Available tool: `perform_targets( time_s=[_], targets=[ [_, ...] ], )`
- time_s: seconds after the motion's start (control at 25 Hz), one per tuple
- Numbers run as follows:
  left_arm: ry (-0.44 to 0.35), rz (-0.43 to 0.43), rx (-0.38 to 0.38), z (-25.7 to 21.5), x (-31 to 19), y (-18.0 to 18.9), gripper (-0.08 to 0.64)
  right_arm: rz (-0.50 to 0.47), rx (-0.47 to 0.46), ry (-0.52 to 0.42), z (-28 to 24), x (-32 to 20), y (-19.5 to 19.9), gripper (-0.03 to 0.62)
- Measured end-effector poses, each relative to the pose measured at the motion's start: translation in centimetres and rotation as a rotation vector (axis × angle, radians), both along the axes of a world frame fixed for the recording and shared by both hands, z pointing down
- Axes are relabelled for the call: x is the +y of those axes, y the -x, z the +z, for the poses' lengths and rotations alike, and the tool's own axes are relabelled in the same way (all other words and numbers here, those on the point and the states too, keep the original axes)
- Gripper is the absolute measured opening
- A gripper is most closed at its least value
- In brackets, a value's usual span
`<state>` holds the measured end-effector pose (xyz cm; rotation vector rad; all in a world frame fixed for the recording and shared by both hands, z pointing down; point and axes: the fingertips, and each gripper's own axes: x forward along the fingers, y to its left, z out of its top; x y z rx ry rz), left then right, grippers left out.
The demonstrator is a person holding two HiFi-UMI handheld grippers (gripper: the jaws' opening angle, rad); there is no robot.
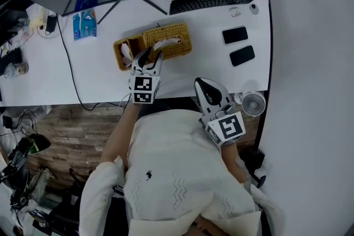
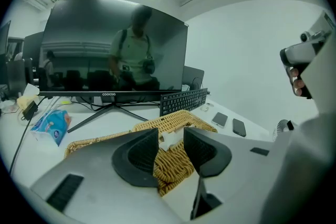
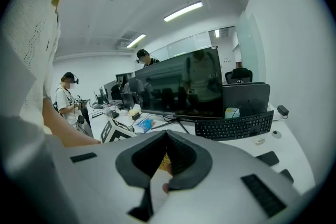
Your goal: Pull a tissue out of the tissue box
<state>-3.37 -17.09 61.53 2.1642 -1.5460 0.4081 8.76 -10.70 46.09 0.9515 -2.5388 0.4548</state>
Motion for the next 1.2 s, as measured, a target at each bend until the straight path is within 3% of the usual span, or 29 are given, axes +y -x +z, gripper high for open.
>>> perform_targets(
  time_s=[0.44, 0.64, 0.88, 1.2],
  targets=[
    [0.095, 0.020, -0.004, 2.1, -1.3, -0.6, 0.144, 0.027, 0.022, 0.013, 0.6, 0.3, 0.4, 0.002],
    [0.139, 0.011, -0.042, 2.8, -1.7, -0.4, 0.105, 0.043, 0.023, 0.015, 0.8, 0.4, 0.4, 0.002],
    [0.141, 0.010, -0.104, 3.1, -1.6, -0.1, 0.023, 0.055, 0.024, 0.016, 1.0, 0.7, 0.3, 0.002],
    [0.146, -0.010, -0.068, 2.6, -0.8, 0.4, 0.017, 0.043, 0.024, 0.013, 1.1, 0.9, 0.7, 0.002]
  ],
)
